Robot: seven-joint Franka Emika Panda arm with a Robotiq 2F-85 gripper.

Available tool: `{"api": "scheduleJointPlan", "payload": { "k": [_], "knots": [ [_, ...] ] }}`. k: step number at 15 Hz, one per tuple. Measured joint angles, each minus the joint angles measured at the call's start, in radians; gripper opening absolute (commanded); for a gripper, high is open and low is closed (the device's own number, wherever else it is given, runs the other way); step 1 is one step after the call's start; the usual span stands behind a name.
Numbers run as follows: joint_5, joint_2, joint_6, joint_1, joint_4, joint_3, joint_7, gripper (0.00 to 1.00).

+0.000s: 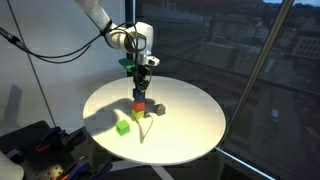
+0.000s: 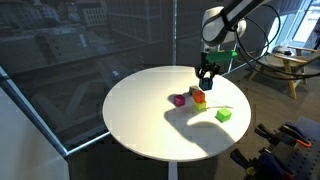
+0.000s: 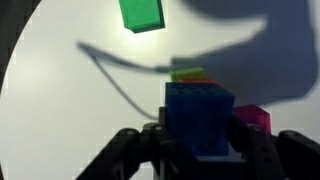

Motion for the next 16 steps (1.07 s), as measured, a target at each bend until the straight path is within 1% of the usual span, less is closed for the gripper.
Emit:
{"api": "scheduleJointPlan", "payload": {
  "k": [9, 16],
  "knots": [
    [0.0, 0.068, -0.015, -0.001, 0.081, -0.004, 0.0, 0.31],
    [0.0, 0.089, -0.015, 0.004, 0.1, -0.004, 0.0, 0.31]
  ]
}}
